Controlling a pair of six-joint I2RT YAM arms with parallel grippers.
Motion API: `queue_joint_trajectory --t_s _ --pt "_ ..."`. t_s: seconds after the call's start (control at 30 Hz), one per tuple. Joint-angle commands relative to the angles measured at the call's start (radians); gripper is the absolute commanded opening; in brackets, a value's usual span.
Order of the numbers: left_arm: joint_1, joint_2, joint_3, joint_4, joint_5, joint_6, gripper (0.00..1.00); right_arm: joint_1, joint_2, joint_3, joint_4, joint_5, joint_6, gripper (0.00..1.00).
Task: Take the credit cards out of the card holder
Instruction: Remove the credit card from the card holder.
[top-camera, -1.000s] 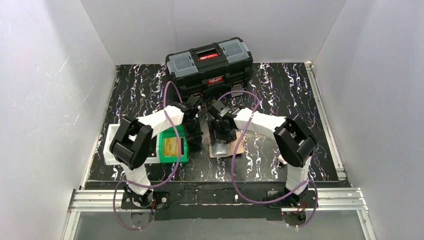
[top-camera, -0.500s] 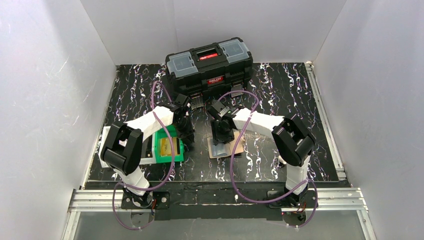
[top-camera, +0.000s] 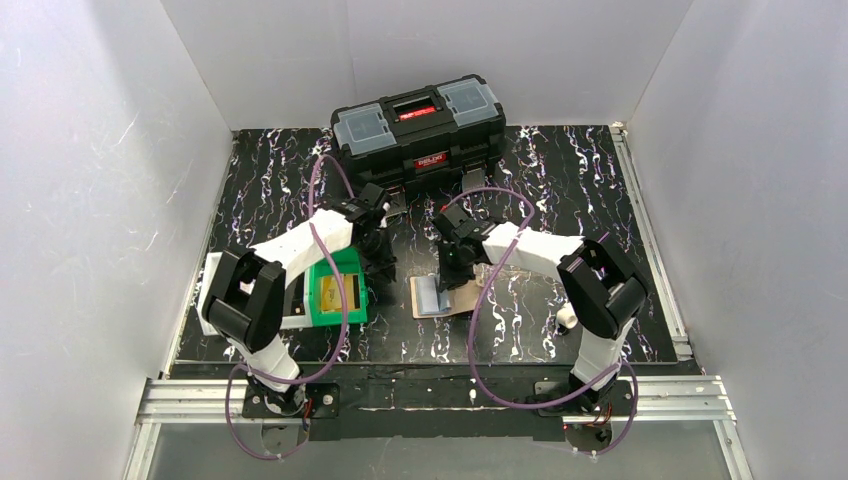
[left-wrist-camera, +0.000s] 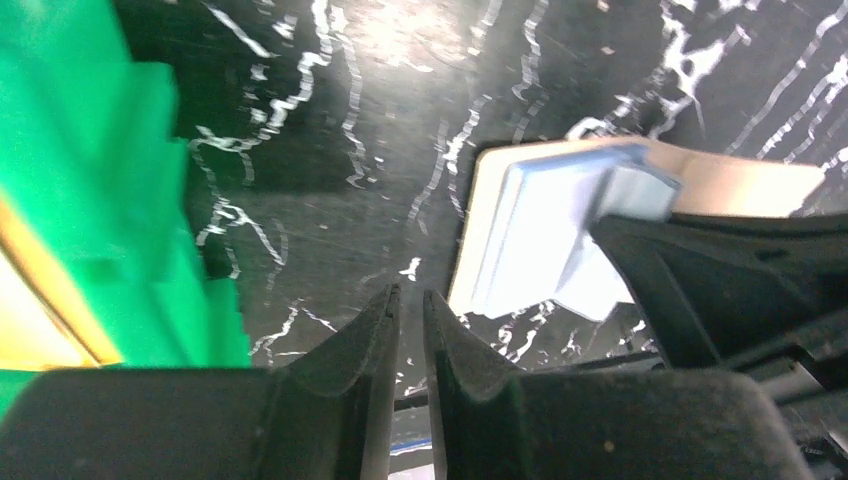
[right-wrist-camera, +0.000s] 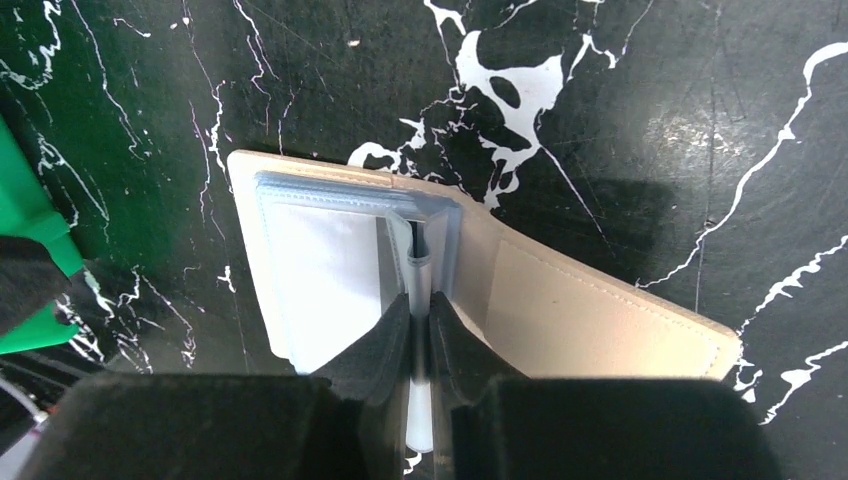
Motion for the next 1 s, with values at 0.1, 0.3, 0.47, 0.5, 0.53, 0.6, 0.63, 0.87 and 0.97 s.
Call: queue_joint_trajectory --t_s 0.1,0.3,0.47,0.5,0.53,0.6,0.63,0.87,0.97 --pt "-0.124 0.032 0.104 -0.023 0.031 -0.012 0.15 -0.035 -0.058 -0.113 0.161 -0.167 0.008 0.15" --pt "-0.164 0.133 0.158 0.013 0.072 -0.03 0.14 -0.057 -0.087 -0.159 0.221 -0.222 0.01 0.15" --pt "-0.168 0.193 0.16 0.02 0.067 -0.031 0.1 -0.077 -0.118 -0.182 0.238 -0.24 0.013 0.23" --pt "-0.168 0.2 0.156 0.023 0.067 -0.032 0.09 -0.078 -0.125 -0.183 0.237 -0.24 0.014 0.25" --pt "-0.167 0.204 0.152 0.028 0.067 -0.033 0.08 -0.08 -0.132 -0.182 0.231 -0.237 0.014 0.28" --pt "-0.168 0.21 0.145 0.033 0.068 -0.034 0.07 -0.08 -0.152 -0.18 0.219 -0.229 0.01 0.31" --pt "-0.167 0.209 0.142 0.035 0.067 -0.036 0.07 -0.08 -0.157 -0.176 0.21 -0.221 0.008 0.32" --pt "-0.167 0.206 0.139 0.034 0.063 -0.029 0.06 -0.08 -0.173 -0.153 0.14 -0.178 -0.009 0.33" --pt "-0.167 0.207 0.137 0.033 0.064 -0.025 0.06 -0.081 -0.171 -0.155 0.126 -0.167 -0.011 0.32"
